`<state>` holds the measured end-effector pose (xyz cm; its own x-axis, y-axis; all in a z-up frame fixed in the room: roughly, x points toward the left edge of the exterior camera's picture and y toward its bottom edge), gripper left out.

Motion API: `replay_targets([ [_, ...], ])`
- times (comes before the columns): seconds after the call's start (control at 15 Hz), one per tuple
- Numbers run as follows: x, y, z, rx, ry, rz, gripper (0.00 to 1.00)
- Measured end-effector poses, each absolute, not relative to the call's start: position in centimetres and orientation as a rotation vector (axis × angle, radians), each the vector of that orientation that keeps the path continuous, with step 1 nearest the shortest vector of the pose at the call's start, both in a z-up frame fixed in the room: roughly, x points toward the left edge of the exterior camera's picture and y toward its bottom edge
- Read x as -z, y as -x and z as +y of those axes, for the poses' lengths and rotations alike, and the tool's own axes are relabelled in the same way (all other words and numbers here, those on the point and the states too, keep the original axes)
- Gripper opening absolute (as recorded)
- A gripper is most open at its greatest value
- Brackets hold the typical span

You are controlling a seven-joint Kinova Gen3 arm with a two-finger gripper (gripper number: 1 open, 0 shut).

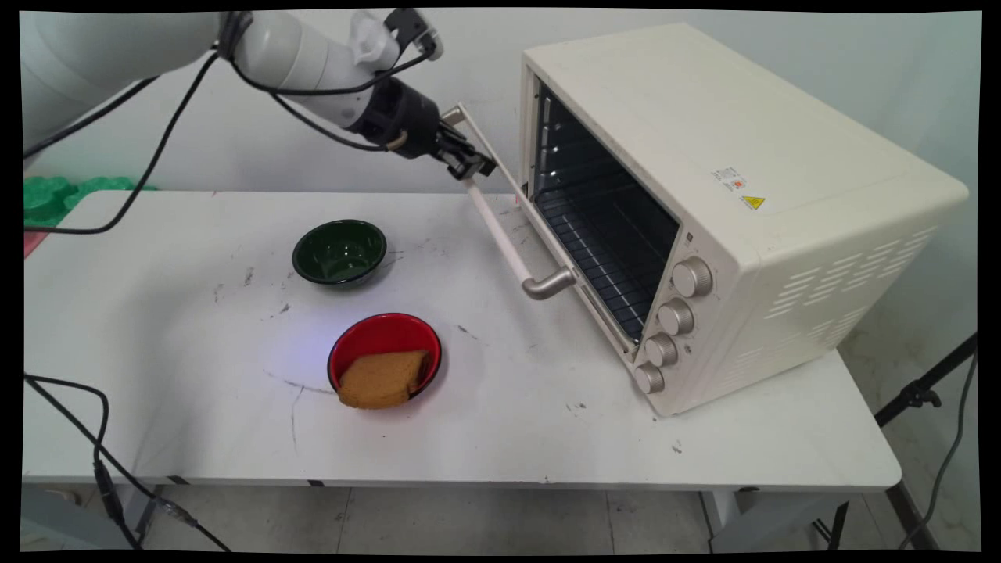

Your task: Open the oven

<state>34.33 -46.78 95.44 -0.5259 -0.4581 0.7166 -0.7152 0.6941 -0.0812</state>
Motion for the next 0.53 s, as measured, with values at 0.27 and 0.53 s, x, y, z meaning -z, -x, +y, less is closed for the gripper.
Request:
replay_targets([
  [0.27, -93.9, -36.7, -45.6, -0.481, -0.91, -2.204, 0.0],
  [0.53, -92.4, -38.7, -44.8, -0.471, -0.91, -2.195, 0.0],
])
